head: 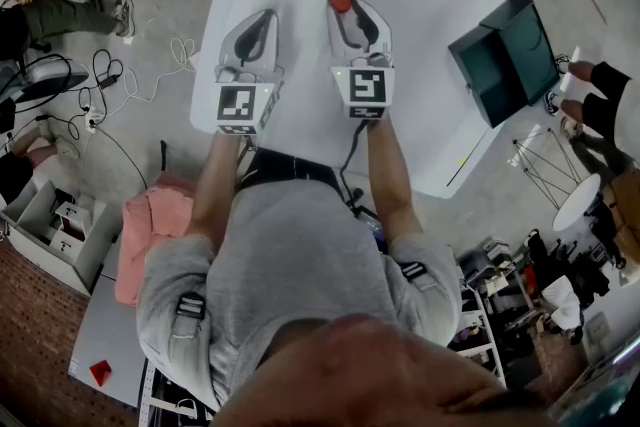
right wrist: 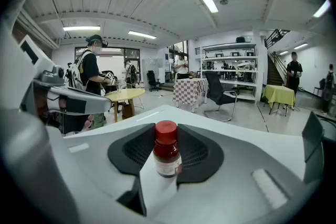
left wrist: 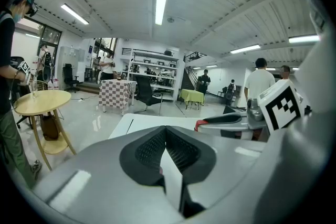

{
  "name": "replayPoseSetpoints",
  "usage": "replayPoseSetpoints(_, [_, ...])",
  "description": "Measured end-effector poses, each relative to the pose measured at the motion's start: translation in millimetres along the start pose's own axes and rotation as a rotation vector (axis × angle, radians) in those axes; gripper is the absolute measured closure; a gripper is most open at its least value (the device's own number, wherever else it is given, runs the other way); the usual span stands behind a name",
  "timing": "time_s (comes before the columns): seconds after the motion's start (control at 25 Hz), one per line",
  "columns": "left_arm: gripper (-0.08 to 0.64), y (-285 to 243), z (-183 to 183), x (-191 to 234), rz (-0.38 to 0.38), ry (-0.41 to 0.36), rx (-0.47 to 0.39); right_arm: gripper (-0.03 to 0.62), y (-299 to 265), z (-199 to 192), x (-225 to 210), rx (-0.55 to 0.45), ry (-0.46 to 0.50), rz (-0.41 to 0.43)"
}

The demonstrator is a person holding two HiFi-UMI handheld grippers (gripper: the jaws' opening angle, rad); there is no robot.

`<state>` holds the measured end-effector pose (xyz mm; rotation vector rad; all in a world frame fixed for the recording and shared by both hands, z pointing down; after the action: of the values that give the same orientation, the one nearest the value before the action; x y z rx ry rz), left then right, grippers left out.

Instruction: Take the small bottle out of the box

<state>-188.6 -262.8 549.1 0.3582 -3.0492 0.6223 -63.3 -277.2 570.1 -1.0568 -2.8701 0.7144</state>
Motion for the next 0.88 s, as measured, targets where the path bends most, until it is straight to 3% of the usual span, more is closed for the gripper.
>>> replayPoseSetpoints(0.88, [0.549, 10.2, 3.2, -3.9, 0.002, -0.002, -0.007, 0.454, 2.2, -1.7, 1.4, -0.010, -0.024, 0.001])
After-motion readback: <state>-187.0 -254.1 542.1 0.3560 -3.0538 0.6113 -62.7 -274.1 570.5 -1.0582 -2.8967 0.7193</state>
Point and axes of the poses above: the fingertips, and each gripper's own axes: y backward along the fingers, x to its left, z out of its top, the point moved 2 cm from there along y, backward along the fingers, and after that the axes turned 14 degrees about z, right-handed, at the moved point
